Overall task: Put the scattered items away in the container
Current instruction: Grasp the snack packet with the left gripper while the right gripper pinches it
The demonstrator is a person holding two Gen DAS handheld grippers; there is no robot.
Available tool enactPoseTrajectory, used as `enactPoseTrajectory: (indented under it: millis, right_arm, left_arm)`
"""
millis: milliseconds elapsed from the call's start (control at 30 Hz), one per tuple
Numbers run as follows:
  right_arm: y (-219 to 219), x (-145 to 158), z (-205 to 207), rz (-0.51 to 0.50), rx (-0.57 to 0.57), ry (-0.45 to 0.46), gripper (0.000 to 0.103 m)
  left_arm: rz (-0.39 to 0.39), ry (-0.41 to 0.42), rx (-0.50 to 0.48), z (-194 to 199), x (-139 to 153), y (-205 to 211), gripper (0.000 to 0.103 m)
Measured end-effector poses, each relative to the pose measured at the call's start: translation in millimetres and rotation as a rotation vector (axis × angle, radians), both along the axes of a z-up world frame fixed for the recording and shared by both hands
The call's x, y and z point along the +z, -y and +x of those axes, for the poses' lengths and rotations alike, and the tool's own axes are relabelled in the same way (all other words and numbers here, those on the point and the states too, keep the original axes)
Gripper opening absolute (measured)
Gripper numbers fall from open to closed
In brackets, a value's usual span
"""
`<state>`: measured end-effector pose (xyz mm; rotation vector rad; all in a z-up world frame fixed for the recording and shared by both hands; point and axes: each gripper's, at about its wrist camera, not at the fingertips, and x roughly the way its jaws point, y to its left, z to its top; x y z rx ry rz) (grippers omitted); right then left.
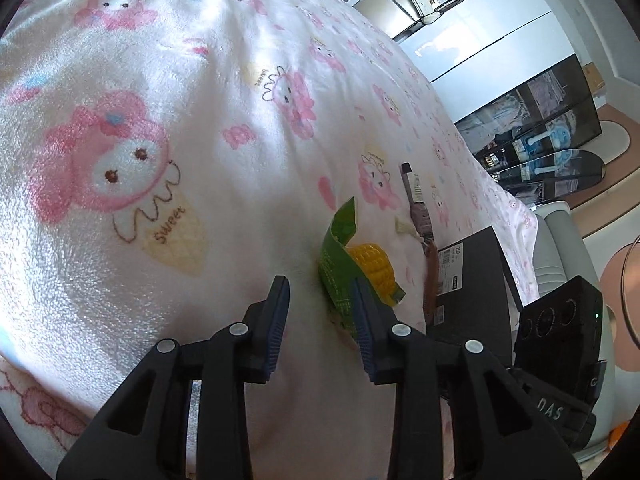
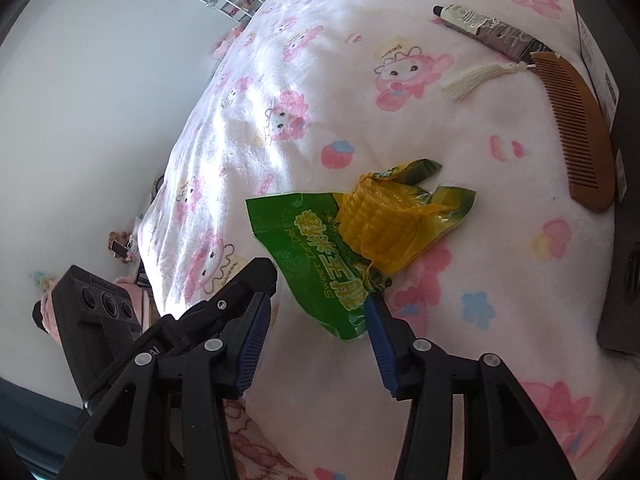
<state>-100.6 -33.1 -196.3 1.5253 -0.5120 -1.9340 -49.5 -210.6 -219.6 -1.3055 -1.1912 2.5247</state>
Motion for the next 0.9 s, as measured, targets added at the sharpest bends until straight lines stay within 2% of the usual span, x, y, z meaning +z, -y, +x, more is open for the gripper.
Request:
enactPoseTrajectory:
  millis: [33, 67, 133, 333, 467, 533, 633, 767, 900]
  right_arm:
    - [2.6, -1.0, 1.7, 0.007, 0.01, -0.012, 0.018]
    - [4.3, -1.7, 3.0, 0.017, 0.017, -0.023, 0.012]
    - [3.4, -0.4, 4.6, 0.016, 0.015, -0.048, 0.009]
    - [-18.6, 28.5, 14.0, 0.016, -0.012, -0.153, 0.004]
    - [-47.1, 43.1, 32.0, -0.05, -0.006, -0.161, 0.003]
    - [-66.3, 45.3, 45.6, -0.085, 0.016, -0.137, 0.003]
    - [-100.7, 40.7, 65.1, -0.127, 0.01, -0.089, 0.003]
    - [-146.0, 41.0, 82.7, -0.068, -0.031, -0.116, 0.003]
    - [-177.7, 40.9, 84.8, -0.068, -0.081, -0.12, 0.005]
  left_arm:
    - [-0.001, -0.003, -0.001, 0.0, 0.3, -0.6, 0.031]
    - [0.0, -0.006, -0.002, 0.3, 0.7, -1.0, 0.031]
    - [0.002, -0.008, -0.005, 0.9, 0.9, -1.4, 0.031]
    - [-0.014, -0.015, -0.026, 2.0, 3.0, -9.2, 0.031]
    - [-0.06, -0.006, -0.052, 1.5, 3.9, -20.3, 0.031]
    - [-0.069, -0.007, -0.069, 3.6, 4.8, -26.6, 0.031]
    - [-0.025, -0.024, -0.105, 7.4, 7.7, -36.7, 0.031]
    - [0.108, -0.086, -0.202, 13.0, 17.5, -62.2, 0.031]
    - [0.062, -0.057, -0.31, 12.3, 20.7, -107.9, 0.032]
